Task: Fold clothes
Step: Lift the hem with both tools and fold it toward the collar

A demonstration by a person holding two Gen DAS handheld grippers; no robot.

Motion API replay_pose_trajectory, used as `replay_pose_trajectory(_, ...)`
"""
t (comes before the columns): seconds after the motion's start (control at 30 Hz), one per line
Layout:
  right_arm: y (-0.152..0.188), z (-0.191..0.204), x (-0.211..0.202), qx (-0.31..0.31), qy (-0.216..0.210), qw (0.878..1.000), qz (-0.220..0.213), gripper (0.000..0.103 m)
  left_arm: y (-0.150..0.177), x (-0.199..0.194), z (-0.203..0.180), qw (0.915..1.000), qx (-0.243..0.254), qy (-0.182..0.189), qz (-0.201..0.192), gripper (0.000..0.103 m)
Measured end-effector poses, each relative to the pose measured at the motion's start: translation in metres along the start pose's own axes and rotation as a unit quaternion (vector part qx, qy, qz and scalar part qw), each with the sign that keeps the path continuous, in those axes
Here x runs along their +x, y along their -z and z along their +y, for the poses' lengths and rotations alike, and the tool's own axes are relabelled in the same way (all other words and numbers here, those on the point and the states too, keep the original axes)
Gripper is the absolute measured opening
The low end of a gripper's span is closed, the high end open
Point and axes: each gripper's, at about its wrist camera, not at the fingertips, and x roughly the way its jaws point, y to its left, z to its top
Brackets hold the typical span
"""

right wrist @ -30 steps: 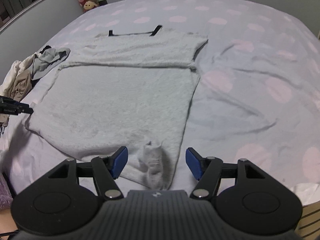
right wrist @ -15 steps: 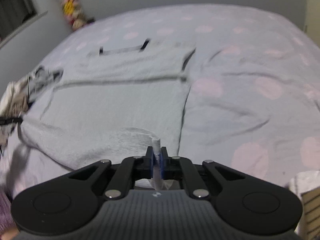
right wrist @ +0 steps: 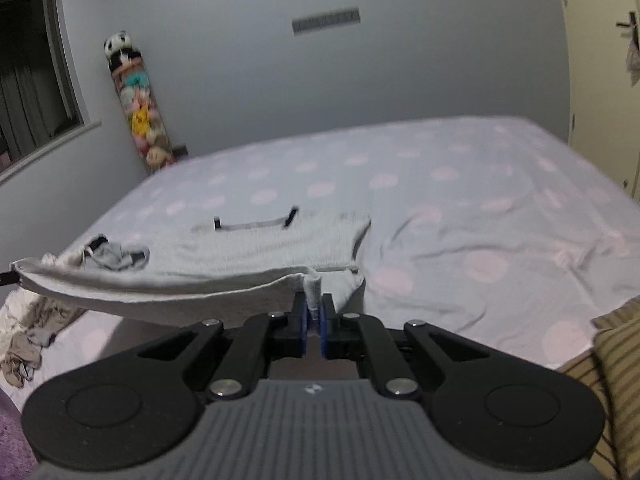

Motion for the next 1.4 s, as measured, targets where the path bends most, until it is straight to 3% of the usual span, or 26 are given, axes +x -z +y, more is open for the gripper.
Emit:
replay_pose_trajectory(0.23,0.015,0.01,-0.063,-0.012,0.004,0.999,-0.052,0.006,0.01,-0.055,-0.003,0.9993,0.004,0.003,-0.036,0.001)
replay_pose_trajectory(0.5,0.047,0.015,-0.133,0.001,0.005,0.997,-0.074,0.006,0.031,-0.107,-0.01,0.9985,0.018,0.012,-0.05,0.001)
replay_pose_trajectory(0.6,0.054,0.016,-0.142,0.007,0.003,0.997,-0.077,0.006,0.032,-0.107,-0.012,0.9984,0.028,0.007,-0.048,0.001)
replay_pose_trajectory(0.97,0.032,0.019,-0.085,-0.022,0.025,0.997,-0.067,0.007,0.008,-0.04,-0.012,0.9984,0.053,-0.016,-0.013,0.001)
replay_pose_trajectory(1.4,-0.025,0.001,0.057,-0.04,0.05,0.998,-0.024,0.007,-0.02,0.092,-0.003,0.9966,0.065,-0.025,0.045,0.001)
